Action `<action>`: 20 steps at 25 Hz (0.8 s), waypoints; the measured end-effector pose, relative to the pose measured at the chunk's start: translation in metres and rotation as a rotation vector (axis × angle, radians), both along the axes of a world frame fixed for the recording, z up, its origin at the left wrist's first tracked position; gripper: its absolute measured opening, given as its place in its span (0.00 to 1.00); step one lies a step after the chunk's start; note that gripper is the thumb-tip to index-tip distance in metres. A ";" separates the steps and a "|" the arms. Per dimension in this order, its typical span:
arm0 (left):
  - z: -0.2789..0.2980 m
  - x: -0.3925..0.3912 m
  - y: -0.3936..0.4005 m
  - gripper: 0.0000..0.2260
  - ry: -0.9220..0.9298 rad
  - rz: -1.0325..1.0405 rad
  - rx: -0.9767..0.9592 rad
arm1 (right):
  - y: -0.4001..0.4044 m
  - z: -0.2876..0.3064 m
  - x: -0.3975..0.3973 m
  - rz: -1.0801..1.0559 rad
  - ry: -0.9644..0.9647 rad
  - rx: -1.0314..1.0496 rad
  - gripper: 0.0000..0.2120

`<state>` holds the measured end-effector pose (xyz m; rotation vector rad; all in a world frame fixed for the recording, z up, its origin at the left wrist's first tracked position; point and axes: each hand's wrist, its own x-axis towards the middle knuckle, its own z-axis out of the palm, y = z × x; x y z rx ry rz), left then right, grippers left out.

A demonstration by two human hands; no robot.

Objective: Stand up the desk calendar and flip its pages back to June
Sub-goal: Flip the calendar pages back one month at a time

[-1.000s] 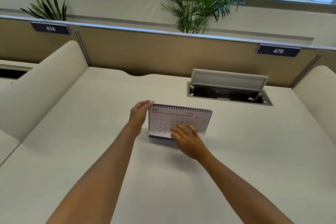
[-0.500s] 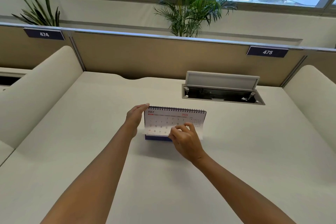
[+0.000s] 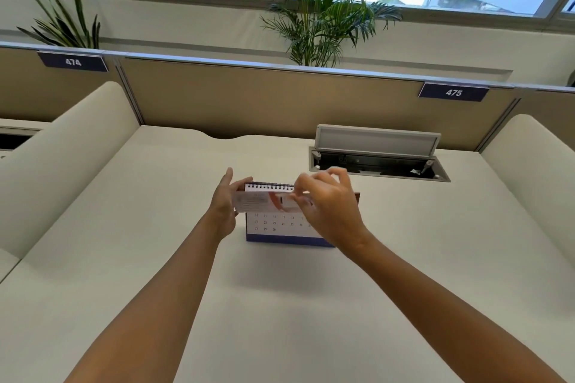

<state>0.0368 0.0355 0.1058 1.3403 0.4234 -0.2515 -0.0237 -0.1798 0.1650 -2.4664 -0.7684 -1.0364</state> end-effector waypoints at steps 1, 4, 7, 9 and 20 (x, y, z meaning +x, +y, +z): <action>0.002 -0.001 -0.001 0.27 -0.001 0.026 0.006 | 0.000 0.009 0.003 -0.018 -0.008 0.022 0.11; 0.006 -0.003 -0.007 0.24 -0.056 0.010 0.017 | 0.000 0.031 0.015 -0.048 -0.016 0.065 0.10; 0.006 -0.001 -0.008 0.26 -0.072 -0.019 -0.005 | 0.000 0.044 0.029 -0.060 -0.026 0.083 0.08; 0.004 0.002 -0.008 0.27 -0.069 -0.025 0.008 | 0.000 0.051 0.040 -0.071 -0.043 0.094 0.07; 0.013 -0.012 -0.027 0.29 -0.127 0.095 -0.004 | -0.004 0.023 0.090 -0.216 -0.074 0.138 0.09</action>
